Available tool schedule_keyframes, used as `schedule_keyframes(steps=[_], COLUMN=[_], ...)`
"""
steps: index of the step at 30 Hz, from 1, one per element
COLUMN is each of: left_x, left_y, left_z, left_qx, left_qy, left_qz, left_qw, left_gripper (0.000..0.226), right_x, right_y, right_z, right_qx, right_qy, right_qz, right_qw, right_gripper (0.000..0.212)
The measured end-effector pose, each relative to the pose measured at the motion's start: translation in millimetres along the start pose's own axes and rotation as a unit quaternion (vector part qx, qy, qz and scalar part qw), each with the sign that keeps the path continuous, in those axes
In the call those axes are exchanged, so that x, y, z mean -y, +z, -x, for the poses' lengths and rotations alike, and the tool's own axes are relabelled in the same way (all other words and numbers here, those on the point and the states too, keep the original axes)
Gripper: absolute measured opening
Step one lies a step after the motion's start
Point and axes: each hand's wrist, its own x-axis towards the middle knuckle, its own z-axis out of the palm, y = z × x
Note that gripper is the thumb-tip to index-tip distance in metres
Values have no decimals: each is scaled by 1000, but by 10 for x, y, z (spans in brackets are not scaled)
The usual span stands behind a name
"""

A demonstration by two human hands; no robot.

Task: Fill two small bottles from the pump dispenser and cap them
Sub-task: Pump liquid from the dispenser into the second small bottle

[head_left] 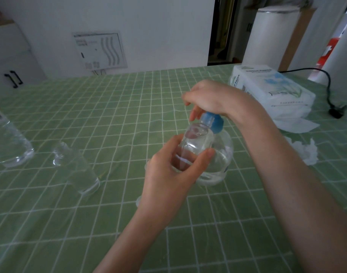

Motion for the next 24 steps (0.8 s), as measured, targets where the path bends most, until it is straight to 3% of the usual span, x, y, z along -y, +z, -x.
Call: schedule_keyframes(steps=[11,16,24], left_x=[23,52,65], left_y=[-6,-12,-9], left_z=[-9,-30,-52], left_qx=[5,7,12], left_qy=[17,13,21], left_qz=[12,3,41], left_qw=[1000,1000,999], left_gripper=[27,33,29], right_x=[-5,1,21], right_y=[-30,-17,-69], right_z=[0,38,56], right_qx=[-6,-51,-83], right_qy=[-12,-37,-46], right_qz=[-35,-67,-93], right_qw=[999,996,991], right_gripper=[38,42,32])
